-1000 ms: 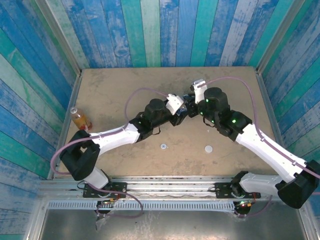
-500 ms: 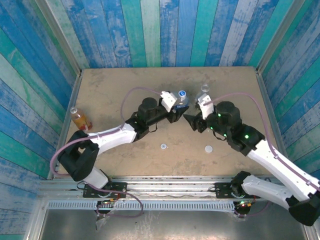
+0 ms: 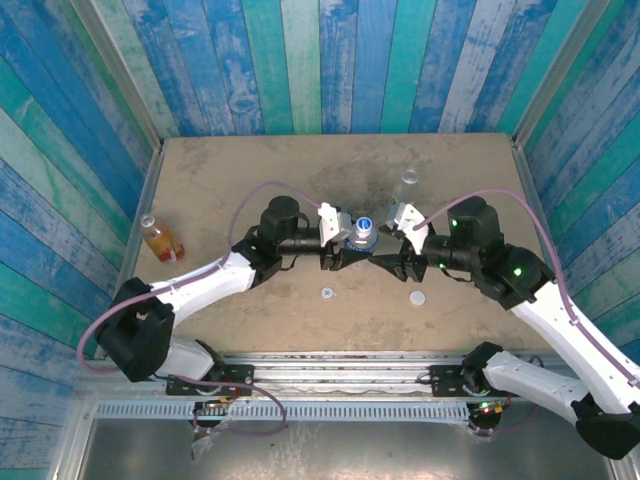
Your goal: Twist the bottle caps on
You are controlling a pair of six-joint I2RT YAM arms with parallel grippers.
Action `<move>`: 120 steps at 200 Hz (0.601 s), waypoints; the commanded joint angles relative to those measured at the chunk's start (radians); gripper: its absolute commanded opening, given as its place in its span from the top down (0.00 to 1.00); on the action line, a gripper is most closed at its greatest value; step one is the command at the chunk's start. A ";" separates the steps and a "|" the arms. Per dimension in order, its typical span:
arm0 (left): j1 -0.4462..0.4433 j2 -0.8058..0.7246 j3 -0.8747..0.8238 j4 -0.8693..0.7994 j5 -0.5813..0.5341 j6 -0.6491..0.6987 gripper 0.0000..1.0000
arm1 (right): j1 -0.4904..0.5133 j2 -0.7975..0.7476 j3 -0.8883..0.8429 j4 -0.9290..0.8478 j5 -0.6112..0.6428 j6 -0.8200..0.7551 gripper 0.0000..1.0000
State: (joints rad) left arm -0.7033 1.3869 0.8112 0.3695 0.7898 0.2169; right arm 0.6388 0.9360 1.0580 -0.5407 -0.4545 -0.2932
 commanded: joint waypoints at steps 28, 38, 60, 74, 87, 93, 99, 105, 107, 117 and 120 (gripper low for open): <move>-0.002 -0.041 0.049 -0.101 0.196 0.090 1.00 | -0.008 0.095 0.109 -0.064 -0.143 -0.086 0.35; -0.001 -0.040 0.053 -0.113 0.212 0.098 1.00 | -0.008 0.112 0.120 -0.067 -0.161 -0.091 0.37; -0.002 -0.035 0.059 -0.139 0.239 0.118 1.00 | -0.008 0.140 0.137 -0.072 -0.184 -0.096 0.42; -0.002 -0.036 0.059 -0.147 0.244 0.127 1.00 | -0.008 0.149 0.145 -0.073 -0.195 -0.097 0.45; -0.002 -0.034 0.060 -0.163 0.251 0.141 1.00 | -0.008 0.153 0.146 -0.068 -0.210 -0.096 0.48; -0.002 -0.029 0.063 -0.176 0.254 0.150 1.00 | -0.008 0.154 0.146 -0.062 -0.218 -0.094 0.49; -0.002 -0.029 0.067 -0.190 0.255 0.159 1.00 | -0.008 0.156 0.143 -0.056 -0.225 -0.091 0.50; -0.002 -0.028 0.069 -0.200 0.253 0.168 1.00 | -0.008 0.157 0.141 -0.050 -0.232 -0.087 0.52; -0.002 -0.027 0.070 -0.202 0.251 0.170 1.00 | -0.008 0.158 0.141 -0.049 -0.232 -0.086 0.52; -0.002 -0.027 0.069 -0.208 0.249 0.175 1.00 | -0.008 0.162 0.136 -0.041 -0.238 -0.084 0.54; -0.002 -0.027 0.070 -0.207 0.249 0.177 1.00 | -0.008 0.162 0.135 -0.042 -0.238 -0.084 0.54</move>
State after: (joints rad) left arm -0.7033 1.3865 0.8520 0.2050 1.0107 0.3489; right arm 0.6334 1.0904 1.1820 -0.5938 -0.6399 -0.3786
